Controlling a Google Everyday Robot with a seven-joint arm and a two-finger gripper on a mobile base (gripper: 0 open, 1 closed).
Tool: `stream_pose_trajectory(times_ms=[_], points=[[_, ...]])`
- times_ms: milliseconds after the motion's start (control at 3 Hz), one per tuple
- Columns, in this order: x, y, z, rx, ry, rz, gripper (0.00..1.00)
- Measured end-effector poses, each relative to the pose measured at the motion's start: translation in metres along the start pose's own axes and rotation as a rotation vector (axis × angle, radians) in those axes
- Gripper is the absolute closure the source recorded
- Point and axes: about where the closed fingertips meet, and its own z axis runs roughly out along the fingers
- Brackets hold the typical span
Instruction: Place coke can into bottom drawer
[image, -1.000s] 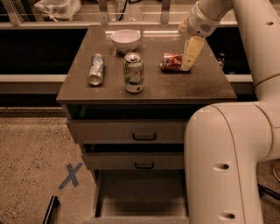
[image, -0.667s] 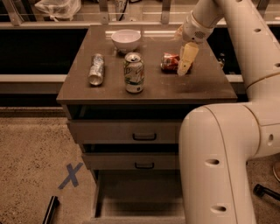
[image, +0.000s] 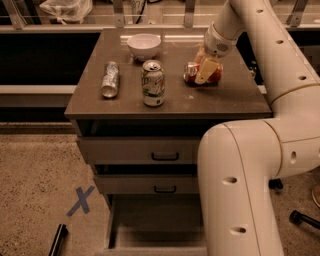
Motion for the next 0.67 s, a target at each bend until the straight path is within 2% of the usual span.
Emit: stream_pose_trajectory(times_ms=[333, 667], points=[[0.005, 0.0, 0.002, -0.001, 0.022, -0.02, 0.68], [0.012, 0.007, -0.015, 0.004, 0.008, -0.055, 0.98]])
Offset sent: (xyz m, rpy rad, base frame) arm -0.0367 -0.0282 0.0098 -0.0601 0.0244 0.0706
